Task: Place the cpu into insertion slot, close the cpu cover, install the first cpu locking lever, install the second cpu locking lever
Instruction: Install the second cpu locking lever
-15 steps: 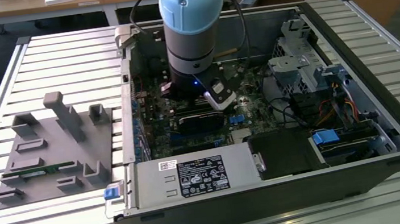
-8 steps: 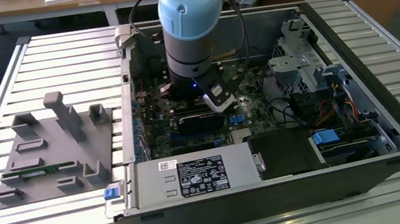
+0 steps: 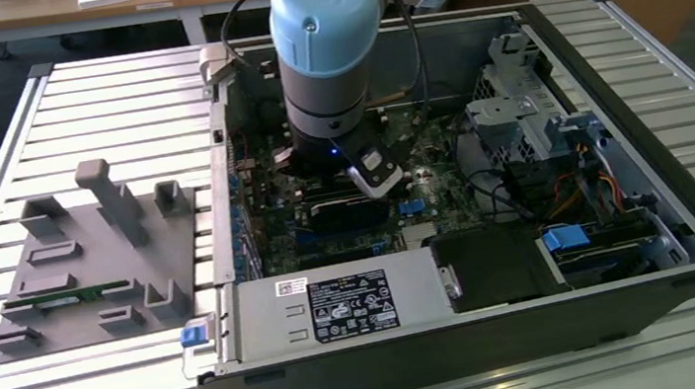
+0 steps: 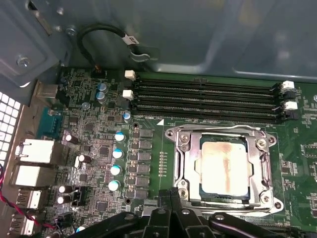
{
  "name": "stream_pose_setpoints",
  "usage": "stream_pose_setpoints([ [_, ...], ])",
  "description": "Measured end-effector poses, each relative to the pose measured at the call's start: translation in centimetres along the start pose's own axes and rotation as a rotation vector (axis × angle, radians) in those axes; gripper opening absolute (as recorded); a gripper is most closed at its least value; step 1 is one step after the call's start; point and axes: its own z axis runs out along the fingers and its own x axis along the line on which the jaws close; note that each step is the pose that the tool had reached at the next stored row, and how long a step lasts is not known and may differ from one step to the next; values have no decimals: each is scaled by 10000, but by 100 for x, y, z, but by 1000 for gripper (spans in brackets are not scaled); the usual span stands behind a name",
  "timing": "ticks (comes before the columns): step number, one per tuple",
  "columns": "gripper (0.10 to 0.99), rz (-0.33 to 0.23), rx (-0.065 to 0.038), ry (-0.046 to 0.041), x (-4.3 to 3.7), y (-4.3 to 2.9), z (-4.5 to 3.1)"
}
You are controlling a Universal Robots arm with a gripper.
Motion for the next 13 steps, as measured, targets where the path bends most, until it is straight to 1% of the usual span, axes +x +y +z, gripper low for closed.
stream_pose_setpoints([
  [3, 106, 1, -28, -1, 2, 0, 5],
  [5, 106, 0, -42, -5, 3, 3, -4],
  [7, 106, -1, -56, -8, 2, 14, -33],
  [13, 106, 1, -54, -5, 1, 50, -147],
])
